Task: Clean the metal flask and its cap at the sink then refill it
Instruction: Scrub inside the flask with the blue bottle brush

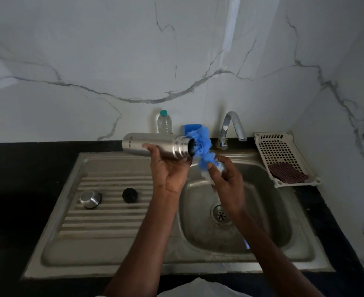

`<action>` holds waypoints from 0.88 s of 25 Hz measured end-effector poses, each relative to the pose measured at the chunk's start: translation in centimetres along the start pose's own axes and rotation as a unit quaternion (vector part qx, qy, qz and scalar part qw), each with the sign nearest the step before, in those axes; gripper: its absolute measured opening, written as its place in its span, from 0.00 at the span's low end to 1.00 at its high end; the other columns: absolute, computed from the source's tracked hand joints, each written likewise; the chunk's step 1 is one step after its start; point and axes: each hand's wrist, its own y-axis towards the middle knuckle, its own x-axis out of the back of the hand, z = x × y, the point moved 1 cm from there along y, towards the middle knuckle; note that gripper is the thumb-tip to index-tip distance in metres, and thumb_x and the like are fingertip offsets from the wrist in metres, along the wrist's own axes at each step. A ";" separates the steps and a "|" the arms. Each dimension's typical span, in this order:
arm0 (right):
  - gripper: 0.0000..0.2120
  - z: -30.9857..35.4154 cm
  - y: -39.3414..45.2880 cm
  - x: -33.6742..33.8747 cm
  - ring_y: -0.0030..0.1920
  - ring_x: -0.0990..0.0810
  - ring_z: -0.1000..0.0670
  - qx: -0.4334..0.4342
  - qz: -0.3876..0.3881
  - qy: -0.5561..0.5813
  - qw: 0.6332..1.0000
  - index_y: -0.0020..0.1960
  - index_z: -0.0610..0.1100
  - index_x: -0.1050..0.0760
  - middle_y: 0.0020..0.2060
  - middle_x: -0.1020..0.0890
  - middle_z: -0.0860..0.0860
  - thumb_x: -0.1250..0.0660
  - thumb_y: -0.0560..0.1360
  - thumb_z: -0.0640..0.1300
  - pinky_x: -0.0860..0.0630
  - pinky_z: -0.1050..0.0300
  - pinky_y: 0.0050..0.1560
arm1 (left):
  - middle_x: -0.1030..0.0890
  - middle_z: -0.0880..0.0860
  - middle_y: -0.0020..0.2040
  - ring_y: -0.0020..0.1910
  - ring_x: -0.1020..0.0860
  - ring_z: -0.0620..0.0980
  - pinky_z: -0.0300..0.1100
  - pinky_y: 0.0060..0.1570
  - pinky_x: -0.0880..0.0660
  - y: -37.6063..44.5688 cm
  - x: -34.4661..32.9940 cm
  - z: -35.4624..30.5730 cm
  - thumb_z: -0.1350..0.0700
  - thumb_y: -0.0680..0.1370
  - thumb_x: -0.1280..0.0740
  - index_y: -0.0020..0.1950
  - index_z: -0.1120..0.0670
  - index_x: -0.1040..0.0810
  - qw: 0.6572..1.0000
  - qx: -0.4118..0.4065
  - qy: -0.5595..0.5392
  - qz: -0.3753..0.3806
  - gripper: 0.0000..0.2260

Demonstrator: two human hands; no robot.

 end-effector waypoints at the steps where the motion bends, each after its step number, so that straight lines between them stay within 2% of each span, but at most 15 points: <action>1: 0.09 -0.2 -0.1 -0.3 0.30 0.26 0.53 -0.059 -0.001 0.050 0.997 0.60 0.48 0.21 0.38 0.19 0.43 0.34 0.83 0.50 0.30 0.58 0.27 | 0.24 0.58 0.73 0.74 0.27 0.60 0.58 0.77 0.34 -0.2 0.2 0.3 0.43 0.67 0.21 0.78 0.55 0.30 1.000 -0.011 0.013 0.014 0.43; 3: 0.10 -0.2 -0.1 -0.7 0.28 0.28 0.53 -0.158 -0.001 0.112 0.981 0.58 0.49 0.21 0.35 0.21 0.47 0.36 0.83 0.52 0.35 0.60 0.26 | 0.24 0.60 0.75 0.75 0.27 0.61 0.57 0.77 0.33 -0.7 0.2 0.9 0.47 0.66 0.19 0.76 0.56 0.29 0.998 -0.026 0.051 0.031 0.42; 4: 0.10 -0.1 0.1 -0.8 0.28 0.28 0.53 -0.173 -0.001 0.112 0.979 0.57 0.50 0.21 0.35 0.21 0.49 0.36 0.83 0.53 0.35 0.61 0.26 | 0.24 0.61 0.74 0.75 0.27 0.62 0.58 0.77 0.32 -0.7 0.2 0.9 0.49 0.66 0.19 0.75 0.57 0.28 0.997 -0.031 0.064 0.036 0.40; 7: 0.09 0.4 1.1 0.6 0.31 0.21 0.55 -0.114 -0.027 0.045 0.992 0.58 0.49 0.22 0.42 0.15 0.49 0.31 0.81 0.52 0.27 0.58 0.27 | 0.20 0.63 0.69 0.70 0.22 0.63 0.61 0.74 0.29 0.2 0.4 -0.1 0.49 0.63 0.16 0.71 0.59 0.25 0.996 -0.050 0.080 -0.007 0.40; 9: 0.13 0.8 1.4 2.4 0.34 0.17 0.56 -0.016 -0.042 -0.131 0.990 0.60 0.52 0.24 0.42 0.15 0.51 0.30 0.79 0.55 0.22 0.58 0.32 | 0.18 0.62 0.67 0.66 0.19 0.62 0.60 0.70 0.25 0.7 0.8 -1.2 0.46 0.58 0.13 0.71 0.59 0.25 0.990 -0.060 0.119 -0.049 0.45; 11: 0.16 1.2 1.2 4.0 0.32 0.19 0.56 0.111 -0.012 -0.369 0.923 0.63 0.56 0.26 0.38 0.18 0.57 0.32 0.79 0.59 0.23 0.58 0.31 | 0.19 0.64 0.67 0.64 0.18 0.63 0.62 0.66 0.22 0.3 1.4 -1.9 0.44 0.64 0.16 0.72 0.59 0.27 0.980 -0.065 0.173 -0.079 0.42; 12: 0.16 1.4 1.2 4.5 0.31 0.20 0.56 0.164 0.003 -0.424 0.891 0.64 0.56 0.25 0.36 0.19 0.58 0.32 0.78 0.60 0.23 0.59 0.30 | 0.19 0.65 0.67 0.64 0.18 0.64 0.63 0.65 0.22 0.2 1.6 -2.1 0.45 0.69 0.20 0.72 0.59 0.28 0.978 -0.068 0.176 -0.094 0.37; 14: 0.17 1.8 1.5 5.1 0.30 0.21 0.55 0.189 0.026 -0.429 0.883 0.63 0.57 0.24 0.34 0.21 0.58 0.31 0.77 0.60 0.24 0.59 0.32 | 0.19 0.65 0.66 0.63 0.18 0.65 0.66 0.67 0.24 0.3 2.2 -2.7 0.47 0.71 0.22 0.72 0.59 0.29 0.981 -0.068 0.130 -0.126 0.35; 16: 0.17 2.2 2.0 5.4 0.31 0.21 0.55 0.198 0.035 -0.428 0.881 0.63 0.59 0.24 0.33 0.21 0.58 0.32 0.77 0.62 0.24 0.59 0.33 | 0.20 0.66 0.67 0.64 0.18 0.67 0.69 0.68 0.26 0.6 2.4 -3.3 0.48 0.68 0.19 0.75 0.58 0.30 0.987 -0.070 0.063 -0.131 0.40; 18: 0.17 2.3 2.3 5.3 0.35 0.20 0.55 0.187 0.080 -0.458 0.865 0.63 0.62 0.28 0.37 0.20 0.58 0.33 0.77 0.63 0.22 0.57 0.37 | 0.20 0.66 0.67 0.63 0.18 0.66 0.67 0.67 0.25 0.5 2.4 -3.2 0.49 0.68 0.19 0.75 0.59 0.30 0.985 -0.073 0.046 -0.149 0.40; 20: 0.17 2.2 2.6 4.9 0.39 0.19 0.54 0.185 0.099 -0.461 0.862 0.63 0.63 0.30 0.39 0.18 0.57 0.33 0.77 0.64 0.20 0.54 0.41 | 0.17 0.65 0.63 0.59 0.15 0.64 0.63 0.62 0.20 0.6 2.5 -3.1 0.51 0.73 0.20 0.72 0.60 0.27 0.981 -0.068 0.074 -0.167 0.32; 22: 0.19 2.4 3.0 4.5 0.39 0.18 0.55 0.173 0.095 -0.443 0.875 0.63 0.63 0.27 0.40 0.16 0.58 0.32 0.75 0.66 0.19 0.53 0.43 | 0.16 0.63 0.61 0.57 0.14 0.62 0.62 0.60 0.19 0.2 2.3 -3.2 0.54 0.76 0.22 0.69 0.59 0.25 0.979 -0.060 0.105 -0.166 0.24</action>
